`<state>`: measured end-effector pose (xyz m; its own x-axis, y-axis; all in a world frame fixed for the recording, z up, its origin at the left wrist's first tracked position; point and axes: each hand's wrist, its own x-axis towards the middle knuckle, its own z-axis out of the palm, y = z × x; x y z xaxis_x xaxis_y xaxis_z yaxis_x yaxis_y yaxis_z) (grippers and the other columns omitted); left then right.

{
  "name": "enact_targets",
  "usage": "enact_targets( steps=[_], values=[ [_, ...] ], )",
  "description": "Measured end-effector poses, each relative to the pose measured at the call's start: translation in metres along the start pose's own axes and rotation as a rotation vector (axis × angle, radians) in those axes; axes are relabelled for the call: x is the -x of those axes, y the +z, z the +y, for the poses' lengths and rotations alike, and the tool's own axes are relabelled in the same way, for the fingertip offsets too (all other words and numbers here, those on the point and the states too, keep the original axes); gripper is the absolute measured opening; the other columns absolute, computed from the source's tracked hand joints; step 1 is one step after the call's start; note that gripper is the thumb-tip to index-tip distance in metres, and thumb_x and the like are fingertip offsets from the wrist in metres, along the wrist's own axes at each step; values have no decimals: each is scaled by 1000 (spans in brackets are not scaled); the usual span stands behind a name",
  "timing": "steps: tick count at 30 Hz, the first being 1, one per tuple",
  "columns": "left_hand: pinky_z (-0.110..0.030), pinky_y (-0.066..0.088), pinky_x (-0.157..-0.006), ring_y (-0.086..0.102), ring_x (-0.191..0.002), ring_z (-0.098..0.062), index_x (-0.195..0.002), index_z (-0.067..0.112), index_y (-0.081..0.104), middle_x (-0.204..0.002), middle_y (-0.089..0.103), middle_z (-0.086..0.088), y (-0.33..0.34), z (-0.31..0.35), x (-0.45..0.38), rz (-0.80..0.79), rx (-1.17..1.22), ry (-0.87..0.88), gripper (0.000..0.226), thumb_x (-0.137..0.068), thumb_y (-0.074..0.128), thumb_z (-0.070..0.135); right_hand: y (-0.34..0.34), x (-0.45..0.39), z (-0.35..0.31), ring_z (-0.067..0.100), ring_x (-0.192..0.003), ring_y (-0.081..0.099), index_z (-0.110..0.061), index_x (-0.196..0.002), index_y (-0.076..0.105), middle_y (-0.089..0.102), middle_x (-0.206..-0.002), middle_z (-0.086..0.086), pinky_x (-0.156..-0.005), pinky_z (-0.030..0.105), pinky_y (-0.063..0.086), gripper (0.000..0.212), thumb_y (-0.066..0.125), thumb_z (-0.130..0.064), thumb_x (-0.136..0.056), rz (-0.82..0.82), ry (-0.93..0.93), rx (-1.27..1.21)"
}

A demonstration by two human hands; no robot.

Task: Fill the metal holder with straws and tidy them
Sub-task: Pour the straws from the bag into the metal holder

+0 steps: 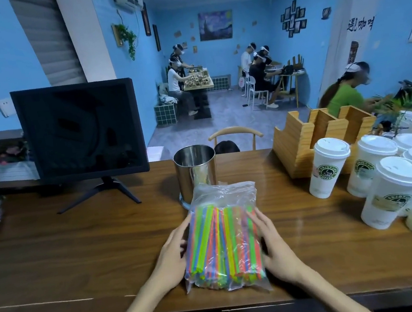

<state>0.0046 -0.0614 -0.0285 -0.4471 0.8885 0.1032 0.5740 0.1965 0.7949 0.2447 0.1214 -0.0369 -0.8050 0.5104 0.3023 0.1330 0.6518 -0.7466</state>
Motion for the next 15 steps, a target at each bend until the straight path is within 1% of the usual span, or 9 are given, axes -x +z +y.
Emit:
enact_targets(
  steps=[1, 2, 3, 5, 8, 9, 11, 13, 15],
  values=[
    [-19, 56, -82, 64, -109, 0, -150, 55, 27, -144, 42, 22, 0, 0, -1, 59, 88, -79, 79, -96, 69, 15, 0, 0, 4, 5, -152, 26, -55, -153, 24, 17, -167, -11, -110, 23, 44, 101, 59, 11, -85, 83, 71, -76],
    [-23, 59, -77, 68, -101, -4, -149, 47, 33, -140, 49, 17, 1, 0, -2, 106, 157, -170, 70, -97, 67, 17, 0, 0, 5, 11, -147, 38, -54, -150, 29, 30, -162, -8, -105, 21, 47, 102, 51, 19, -82, 138, 165, -150],
    [-30, 61, -77, 70, -99, -8, -148, 39, 39, -136, 56, 10, 1, 0, -4, 128, 200, -261, 58, -99, 63, 18, -1, -2, 1, 13, -135, 52, -49, -148, 32, 43, -153, -7, -96, 18, 50, 96, 47, 20, -84, 165, 268, -208],
    [-39, 60, -83, 69, -102, -17, -144, 28, 48, -126, 66, 2, 3, 5, -11, 144, 349, -454, 42, -104, 52, 17, -3, -10, -10, 10, -104, 66, -29, -146, 38, 61, -126, -8, -80, 18, 51, 70, 49, 13, -92, 181, 447, -362],
    [-32, 55, -70, 69, -95, -22, -129, 21, 58, -108, 70, 2, 5, 26, -16, 131, 601, -653, 26, -105, 52, 28, -10, -21, -23, 17, -82, 65, -9, -128, 51, 70, -97, 3, -66, 29, 50, 31, 51, -2, -98, 116, 722, -728],
    [-31, 55, -68, 70, -91, -20, -123, 20, 62, -105, 73, 1, 6, 31, -16, 102, 605, -665, 26, -102, 56, 35, -11, -25, -27, 19, -78, 66, -6, -124, 57, 72, -94, 7, -63, 30, 50, 26, 56, -8, -98, 83, 763, -769],
    [-30, 58, -69, 73, -87, -16, -116, 19, 66, -101, 77, 0, 13, 33, -18, 64, 567, -660, 29, -97, 64, 42, -11, -31, -32, 22, -81, 72, -3, -118, 68, 78, -96, 10, -64, 28, 52, 31, 67, -23, -95, 32, 791, -772],
    [-35, 60, -83, 74, -91, -15, -111, 22, 69, -102, 78, 1, 22, 35, -20, 53, 435, -626, 29, -94, 67, 45, -9, -33, -34, 26, -86, 75, 1, -112, 75, 78, -100, 15, -66, 27, 56, 35, 72, -28, -91, -2, 777, -812],
    [-36, 56, -94, 72, -96, -14, -107, 23, 70, -105, 76, 3, 32, 37, -22, 69, 330, -586, 26, -95, 65, 45, -8, -37, -36, 32, -90, 75, 4, -110, 75, 77, -103, 20, -71, 31, 60, 37, 76, -26, -88, -26, 777, -846]
  ],
)
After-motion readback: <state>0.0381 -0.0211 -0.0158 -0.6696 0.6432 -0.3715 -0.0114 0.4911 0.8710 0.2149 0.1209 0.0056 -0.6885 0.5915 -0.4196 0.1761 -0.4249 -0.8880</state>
